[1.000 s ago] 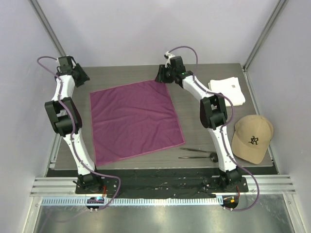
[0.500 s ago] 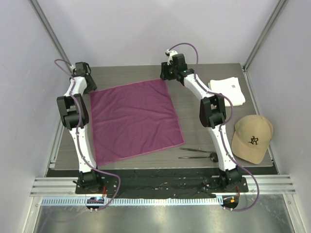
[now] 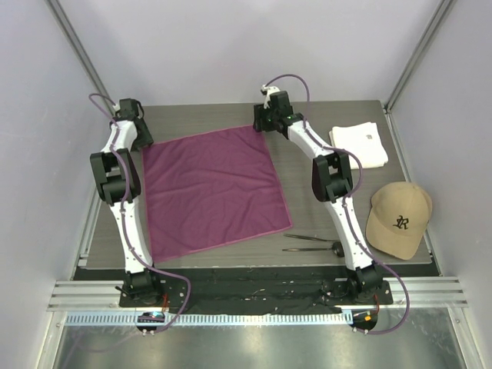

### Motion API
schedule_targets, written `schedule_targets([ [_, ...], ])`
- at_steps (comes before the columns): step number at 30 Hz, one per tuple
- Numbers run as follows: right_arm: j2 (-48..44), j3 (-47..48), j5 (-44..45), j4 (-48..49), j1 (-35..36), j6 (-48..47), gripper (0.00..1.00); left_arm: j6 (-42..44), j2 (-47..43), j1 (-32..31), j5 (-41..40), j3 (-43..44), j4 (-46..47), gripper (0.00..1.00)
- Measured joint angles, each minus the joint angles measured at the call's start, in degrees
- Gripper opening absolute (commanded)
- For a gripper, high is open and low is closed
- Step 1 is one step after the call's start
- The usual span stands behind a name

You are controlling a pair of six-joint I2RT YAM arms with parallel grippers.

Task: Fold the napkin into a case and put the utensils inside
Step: Pick up the flattened napkin from the center of the board.

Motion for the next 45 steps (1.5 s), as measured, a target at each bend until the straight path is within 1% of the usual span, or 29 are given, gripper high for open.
schedule_targets([
  [4,1.88,1.79,1.14,0.07,0.35,0.24,0.65,0.24,0.85,0.00,0.24,1.77,-1.66,0.41],
  [6,2.80,2.40,1.42,0.07,0.44,0.35,0.67,0.37,1.73,0.00,0.35,3.54,-2.97,0.35],
  [8,3.76,3.43,1.79,0.39,0.55,0.61,0.69,0.44,2.16,0.00,0.55,4.39,-3.61,0.31],
  [9,4.33,4.37,2.14,0.42,0.59,0.72,0.69,0.50,2.36,0.00,0.79,4.72,-3.85,0.27],
  [11,5.27,5.73,2.56,0.85,0.70,1.11,0.70,0.72,2.45,0.04,1.31,4.98,-4.02,0.25],
  [12,5.68,6.12,2.82,1.16,0.72,1.40,0.72,0.81,2.45,0.13,1.60,4.98,-4.02,0.21],
  [14,6.14,6.71,3.56,1.75,0.81,1.62,0.72,0.98,2.45,0.33,2.05,4.98,-4.04,0.18],
  [15,6.36,7.02,3.82,1.84,0.83,1.64,0.71,1.01,2.45,0.44,2.38,4.98,-4.04,0.15],
  [16,6.56,7.26,4.02,1.99,0.85,1.66,0.68,0.98,2.45,0.52,2.75,4.98,-4.02,0.13],
  [21,7.39,8.46,4.76,2.23,1.40,0.00,0.65,0.22,1.68,0.61,4.44,3.69,-3.08,0.10],
  [22,7.63,8.76,4.87,2.25,1.60,-0.52,0.62,-0.09,1.33,0.59,4.72,3.04,-2.69,0.09],
  [24,8.48,10.08,6.01,2.29,2.34,-1.92,0.58,-0.52,0.90,0.50,5.66,2.19,-2.21,0.08],
  [25,8.90,10.58,6.54,2.29,2.75,-2.54,0.51,-0.70,0.79,0.46,6.16,1.99,-2.08,0.08],
  [27,9.51,11.23,7.54,2.40,3.74,-3.80,0.42,-1.36,0.44,0.28,7.02,1.42,-1.70,0.08],
  [29,9.97,11.87,8.81,2.47,4.48,-4.76,0.41,-1.79,0.15,-0.02,7.76,0.96,-1.46,0.08],
  [30,10.14,12.20,9.27,2.38,4.70,-5.20,0.36,-1.92,0.04,-0.17,8.04,0.74,-1.36,0.08],
  [32,10.19,12.41,9.86,1.79,5.22,-5.95,0.33,-2.16,-0.39,-0.52,8.63,0.02,-1.11,0.08],
  [33,10.19,12.46,10.10,1.55,5.38,-6.21,0.26,-2.29,-0.63,-0.66,8.94,-0.37,-1.09,0.08],
  [35,10.19,12.55,10.34,1.16,5.57,-6.82,0.19,-2.95,-1.38,-0.94,9.62,-1.62,-0.81,0.07],
  [36,10.19,12.55,10.43,1.05,5.57,-7.10,0.12,-3.13,-1.73,-1.11,9.92,-2.21,-0.83,0.07],
  [38,10.19,12.55,10.86,1.05,5.55,-7.52,0.08,-3.48,-2.36,-1.31,10.60,-3.19,-0.83,0.06],
  [39,10.19,12.55,11.23,1.05,5.53,-7.78,0.02,-3.56,-2.54,-1.51,10.82,-3.43,-0.87,0.06],
  [40,10.19,12.55,11.50,1.05,5.53,-8.15,0.01,-3.63,-2.62,-1.62,10.97,-3.56,-0.98,0.06],
  [43,10.19,12.55,12.55,1.14,5.51,-9.03,0.01,-3.80,-2.82,-1.86,11.43,-3.76,-0.98,0.05],
  [45,10.19,12.55,13.22,1.31,5.51,-9.46,0.01,-4.20,-2.99,-1.97,11.76,-3.89,-0.98,0.01],
])
